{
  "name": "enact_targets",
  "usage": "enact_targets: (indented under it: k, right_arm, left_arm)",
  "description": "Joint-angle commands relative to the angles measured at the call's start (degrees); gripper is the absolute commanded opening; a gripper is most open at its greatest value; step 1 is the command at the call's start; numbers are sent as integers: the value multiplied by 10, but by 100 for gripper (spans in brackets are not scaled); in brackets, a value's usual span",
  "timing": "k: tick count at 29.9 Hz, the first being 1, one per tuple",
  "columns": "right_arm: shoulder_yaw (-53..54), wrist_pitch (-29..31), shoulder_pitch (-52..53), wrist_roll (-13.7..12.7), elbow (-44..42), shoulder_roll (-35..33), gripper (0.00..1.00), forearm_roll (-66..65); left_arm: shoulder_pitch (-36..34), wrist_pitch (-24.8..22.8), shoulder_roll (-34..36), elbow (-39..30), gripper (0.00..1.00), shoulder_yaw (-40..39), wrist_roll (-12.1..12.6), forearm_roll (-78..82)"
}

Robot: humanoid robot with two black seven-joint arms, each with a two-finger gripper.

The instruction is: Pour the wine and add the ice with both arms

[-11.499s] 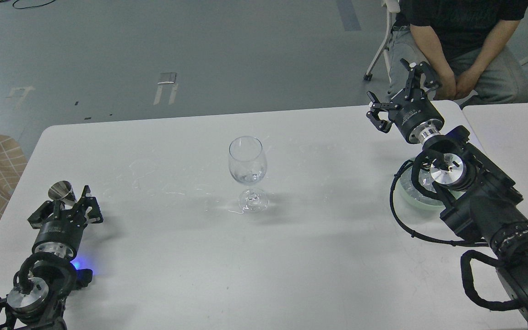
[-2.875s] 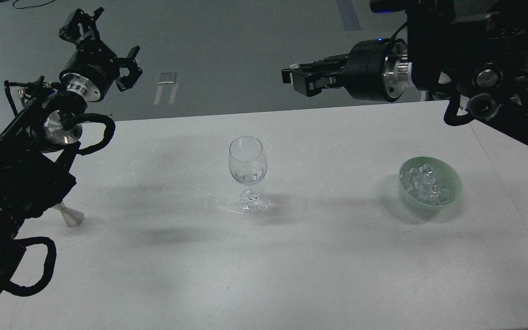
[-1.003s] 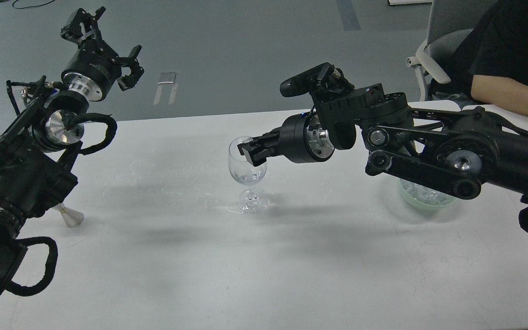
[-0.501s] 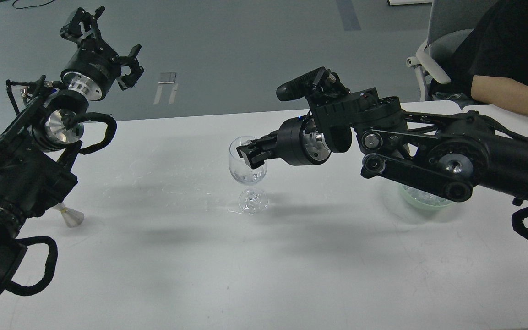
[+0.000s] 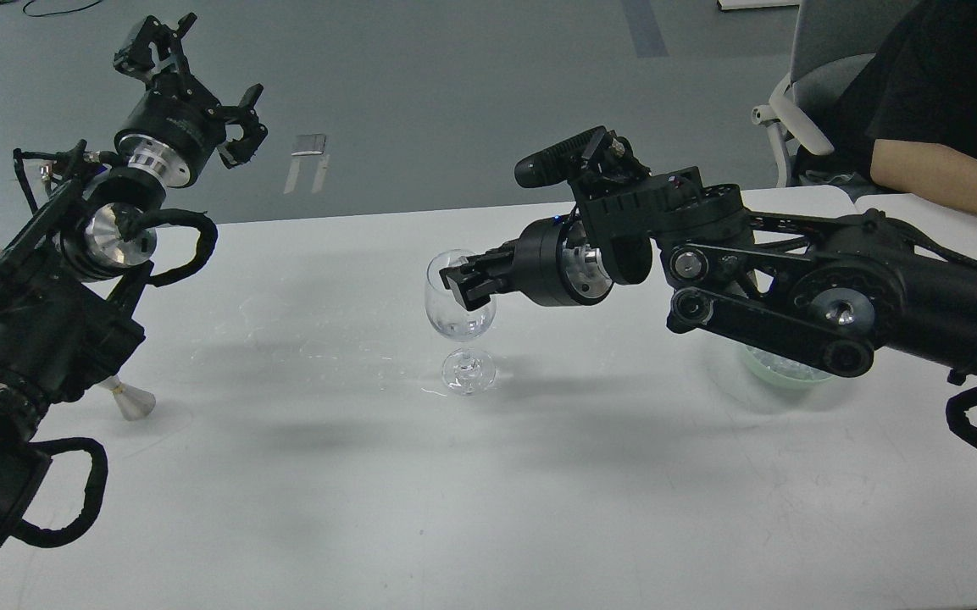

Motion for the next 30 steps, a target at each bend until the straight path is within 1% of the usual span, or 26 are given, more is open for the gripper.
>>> enact_targets:
  k: [1, 8, 14, 24, 30]
  right_arm:
    - [1, 0, 1, 1, 0, 0, 30, 2]
    - [2, 0, 2, 0, 1, 0, 32, 3]
    - [4, 0, 8, 0, 1, 2, 37, 4]
    - [9, 0, 18, 0, 1, 5, 38, 8]
    - [31, 0, 20, -3, 1, 5, 38, 10]
  left_arm:
    - [0, 0, 0, 0, 98, -1, 0, 0]
    - [0, 0, 0, 0, 98, 0, 0, 0]
    - [0, 0, 0, 0, 98, 0, 0, 0]
    - [0, 0, 1, 0, 98, 0, 0, 0]
    - [1, 0, 2, 0, 98, 0, 0, 1]
